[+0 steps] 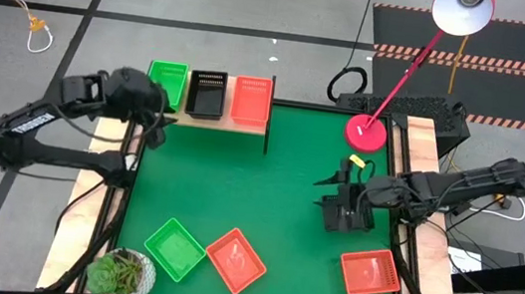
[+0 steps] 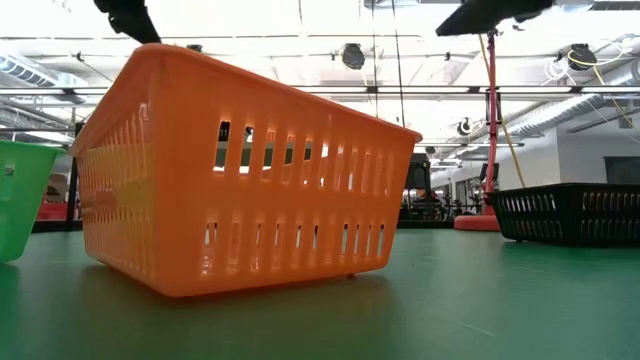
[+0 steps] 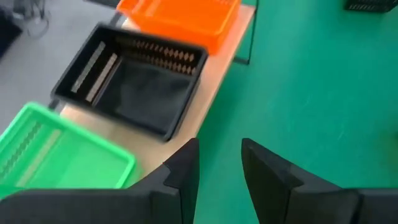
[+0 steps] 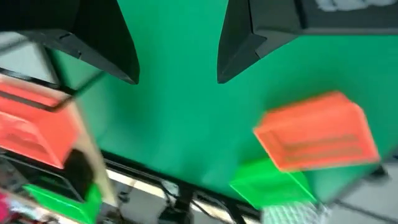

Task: Stack baskets on shelf by color
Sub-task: Stack the left orange basket on top of the other orange basket on the shelf

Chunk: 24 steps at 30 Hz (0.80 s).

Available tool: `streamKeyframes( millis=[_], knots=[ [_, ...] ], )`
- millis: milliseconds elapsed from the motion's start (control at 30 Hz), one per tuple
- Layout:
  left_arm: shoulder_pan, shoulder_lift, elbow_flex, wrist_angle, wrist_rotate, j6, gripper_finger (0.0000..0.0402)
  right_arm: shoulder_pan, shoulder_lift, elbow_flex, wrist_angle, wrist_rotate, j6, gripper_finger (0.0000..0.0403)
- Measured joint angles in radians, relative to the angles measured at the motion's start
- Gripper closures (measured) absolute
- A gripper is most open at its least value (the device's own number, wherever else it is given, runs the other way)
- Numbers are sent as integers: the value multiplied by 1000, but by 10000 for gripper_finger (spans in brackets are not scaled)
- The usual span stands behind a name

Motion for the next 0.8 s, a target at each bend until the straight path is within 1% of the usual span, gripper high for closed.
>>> streamKeyframes(
  millis=[167,300,400,600,733,800],
  knots=[
    [-191,1,-38,106,-163,-84,280,14,108,0,118,-112,107,193],
    [-298,1,-85,218,-264,-96,280,66,227,0,214,-173,179,193],
    [-349,1,-130,306,-303,-111,280,119,320,5,276,-184,205,193],
    [-431,1,-245,496,-343,-158,280,208,501,52,384,-193,252,193],
    [-491,17,-303,582,-372,-192,280,230,617,141,383,-202,229,193],
    [-517,28,-319,592,-387,-203,280,229,669,197,383,-248,207,193]
  ],
)
